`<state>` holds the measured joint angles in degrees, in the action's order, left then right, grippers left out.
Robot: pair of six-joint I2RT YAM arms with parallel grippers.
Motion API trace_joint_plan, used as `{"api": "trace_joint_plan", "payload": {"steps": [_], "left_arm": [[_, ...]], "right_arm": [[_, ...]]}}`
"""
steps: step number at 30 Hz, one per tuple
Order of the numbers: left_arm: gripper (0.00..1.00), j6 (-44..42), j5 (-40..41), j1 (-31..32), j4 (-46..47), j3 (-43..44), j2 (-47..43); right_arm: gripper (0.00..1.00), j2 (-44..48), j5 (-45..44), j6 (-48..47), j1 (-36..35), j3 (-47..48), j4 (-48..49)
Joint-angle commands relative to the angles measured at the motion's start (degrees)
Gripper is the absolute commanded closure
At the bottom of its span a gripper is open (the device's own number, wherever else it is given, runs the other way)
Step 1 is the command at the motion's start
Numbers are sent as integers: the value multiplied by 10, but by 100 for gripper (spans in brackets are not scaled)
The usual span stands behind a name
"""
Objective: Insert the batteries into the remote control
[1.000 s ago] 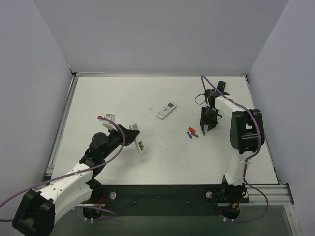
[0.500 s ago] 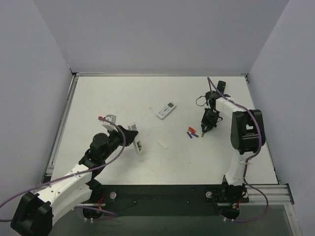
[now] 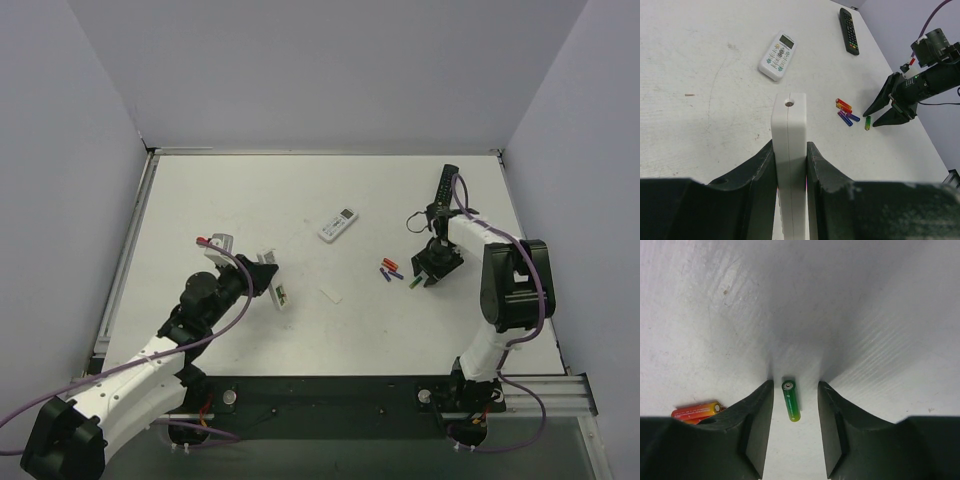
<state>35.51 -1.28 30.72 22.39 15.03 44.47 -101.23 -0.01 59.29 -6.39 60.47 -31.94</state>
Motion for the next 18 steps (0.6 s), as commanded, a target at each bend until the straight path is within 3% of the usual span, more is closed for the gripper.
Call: {"api": "trace_joint_plan", "payload": {"steps": [1,5,8,9,12,13,16,18], "left_arm": [[100,-8,8,4,17,20,-10],[100,-9,8,3,15,20,-16],[100,-10,8,3,12,20,-22],[100,-11,8,3,12,20,-25],[100,-13,8,2,11,20,-35],[100,-14,8,2,11,19,-36],[100,-18,25,2,7,18,-43],[100,-18,29,2,7,17,-47]], "right_arm": [[58,34,-15,24,2,-9,-24],[42,69,-4,-32,2,5,-34],[29,96,36,-157,-3,36,-44],[24,102,48,-270,-7,46,-41],[14,113,41,-409,-24,91,-93],[12,118,37,-501,-29,105,-105],[10,119,2,-680,-63,114,-138],[10,121,-59,-735,-89,96,-125]]}}
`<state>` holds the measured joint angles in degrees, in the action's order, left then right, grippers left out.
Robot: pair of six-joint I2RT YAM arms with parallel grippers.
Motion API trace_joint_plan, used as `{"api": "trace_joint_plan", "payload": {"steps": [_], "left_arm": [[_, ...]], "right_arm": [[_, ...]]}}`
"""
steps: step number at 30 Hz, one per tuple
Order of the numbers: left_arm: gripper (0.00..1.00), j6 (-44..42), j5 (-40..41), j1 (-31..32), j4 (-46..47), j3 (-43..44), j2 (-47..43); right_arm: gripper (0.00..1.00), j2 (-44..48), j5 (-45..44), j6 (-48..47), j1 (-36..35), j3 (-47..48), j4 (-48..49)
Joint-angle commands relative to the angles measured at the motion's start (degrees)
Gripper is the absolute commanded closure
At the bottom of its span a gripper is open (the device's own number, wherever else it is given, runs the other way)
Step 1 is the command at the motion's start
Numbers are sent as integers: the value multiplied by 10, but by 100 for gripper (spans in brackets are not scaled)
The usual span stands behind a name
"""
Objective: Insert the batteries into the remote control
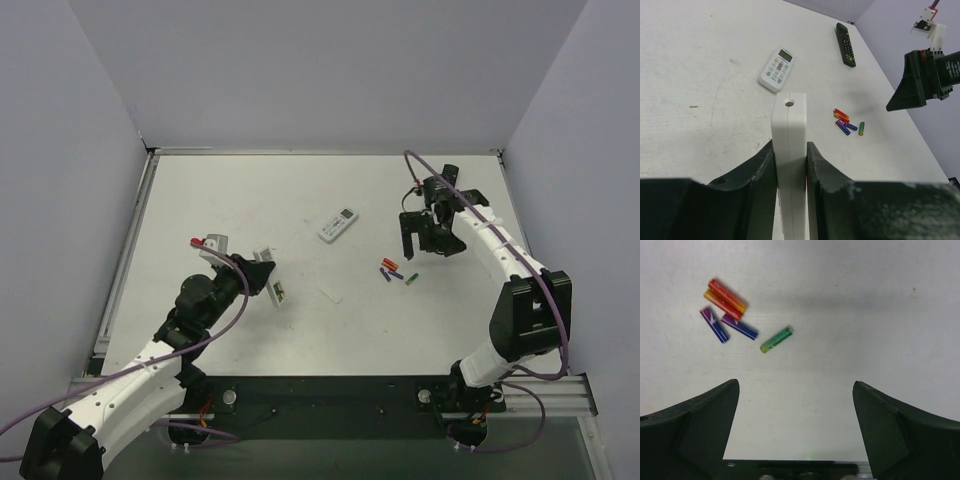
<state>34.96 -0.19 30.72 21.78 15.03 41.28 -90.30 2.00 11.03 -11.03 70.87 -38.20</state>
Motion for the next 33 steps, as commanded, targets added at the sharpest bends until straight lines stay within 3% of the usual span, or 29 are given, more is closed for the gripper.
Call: {"api": "trace_joint_plan", "payload": {"steps": [1,6,12,19,33], "left_arm": [[100,-11,19,2,13,17,-15],[100,-16,25,6,5,18,-23],[100,-15,30,11,3,14,-30],[100,-14,34,11,2,12,-28],[100,-20,36,11,-6,17,-24]], "right_arm": [[10,14,-81,-269,-45,-14,-50],[12,-5,-36,-379,-53,-40,19],[16,-43,51,-540,-55,-29,-3],[18,-104,60,-598,-64,-13,-23],[29,-170,56,-607,-63,-15,-12]]}}
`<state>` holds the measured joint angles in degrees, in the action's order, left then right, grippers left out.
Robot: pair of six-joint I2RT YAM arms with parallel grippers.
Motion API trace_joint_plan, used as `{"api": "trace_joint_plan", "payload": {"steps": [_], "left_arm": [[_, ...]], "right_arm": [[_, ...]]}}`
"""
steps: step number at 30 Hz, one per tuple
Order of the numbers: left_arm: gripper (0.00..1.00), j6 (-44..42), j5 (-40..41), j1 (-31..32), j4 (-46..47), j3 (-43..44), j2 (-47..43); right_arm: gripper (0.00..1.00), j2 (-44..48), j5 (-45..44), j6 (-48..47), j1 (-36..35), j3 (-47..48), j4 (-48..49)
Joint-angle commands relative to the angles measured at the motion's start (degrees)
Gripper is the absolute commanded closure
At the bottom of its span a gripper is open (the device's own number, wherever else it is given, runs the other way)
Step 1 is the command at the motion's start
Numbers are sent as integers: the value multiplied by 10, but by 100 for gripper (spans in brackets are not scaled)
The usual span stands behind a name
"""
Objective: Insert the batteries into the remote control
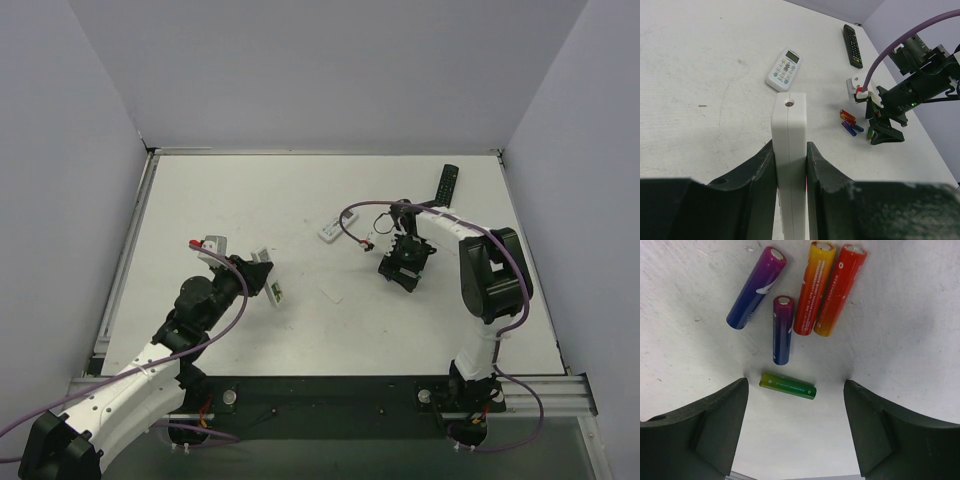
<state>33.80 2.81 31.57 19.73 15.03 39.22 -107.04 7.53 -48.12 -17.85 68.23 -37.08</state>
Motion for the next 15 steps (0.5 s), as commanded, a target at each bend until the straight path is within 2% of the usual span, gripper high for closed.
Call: {"api": "trace_joint_plan", "payload": {"steps": [1,6,15], "left_arm": [[100,-8,6,2,14,17,-5],[100,-8,6,2,15,16,-3],[100,-8,5,2,15,17,-3]], "right_arm": [[29,-1,4,-15,7,9,-23],[30,4,4,-17,18,-5,-9],[40,-16,13,-3,15,-2,-1]]}}
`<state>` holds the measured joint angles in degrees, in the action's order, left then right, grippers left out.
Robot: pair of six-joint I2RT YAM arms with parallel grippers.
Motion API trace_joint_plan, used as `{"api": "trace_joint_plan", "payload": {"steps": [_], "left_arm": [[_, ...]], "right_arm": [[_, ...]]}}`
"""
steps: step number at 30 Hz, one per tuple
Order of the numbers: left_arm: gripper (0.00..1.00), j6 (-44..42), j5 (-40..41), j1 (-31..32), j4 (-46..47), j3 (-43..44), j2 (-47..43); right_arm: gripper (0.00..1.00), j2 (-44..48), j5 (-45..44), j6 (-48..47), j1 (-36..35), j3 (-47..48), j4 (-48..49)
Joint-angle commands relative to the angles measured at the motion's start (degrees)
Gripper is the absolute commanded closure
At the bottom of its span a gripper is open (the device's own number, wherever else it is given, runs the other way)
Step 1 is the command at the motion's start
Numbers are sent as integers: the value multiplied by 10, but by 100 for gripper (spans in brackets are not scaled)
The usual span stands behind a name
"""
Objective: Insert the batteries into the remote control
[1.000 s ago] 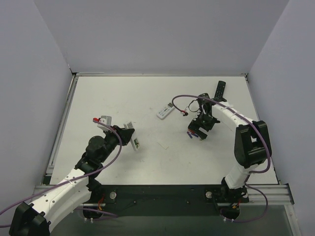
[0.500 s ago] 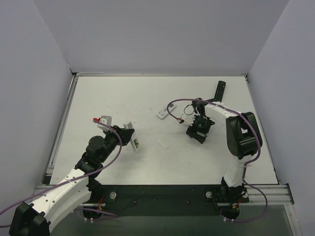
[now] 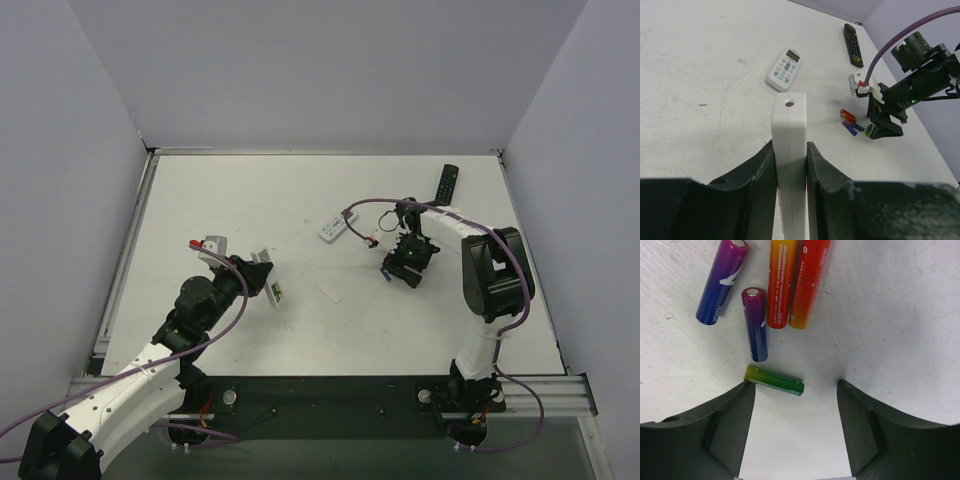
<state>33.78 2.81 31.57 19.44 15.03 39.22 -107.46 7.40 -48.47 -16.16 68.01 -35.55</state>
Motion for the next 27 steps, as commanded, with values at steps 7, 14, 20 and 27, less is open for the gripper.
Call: {"api": "trace_joint_plan", "payload": {"steps": [7,14,20,27], "left_arm": [[100,-7,6,2,18,15,-6],[100,-6,6,2,19,14,-13],[100,-3,5,2,22,12,-16],[100,7,3,2,31,9,-13]], "right_arm": [[51,2,21,14,-6,-22,-15],[79,25,26,39,-22,-41,-27],[94,57,37,64,-36,-76,-34],[100,109,67,136,-67,-88,-52]]}}
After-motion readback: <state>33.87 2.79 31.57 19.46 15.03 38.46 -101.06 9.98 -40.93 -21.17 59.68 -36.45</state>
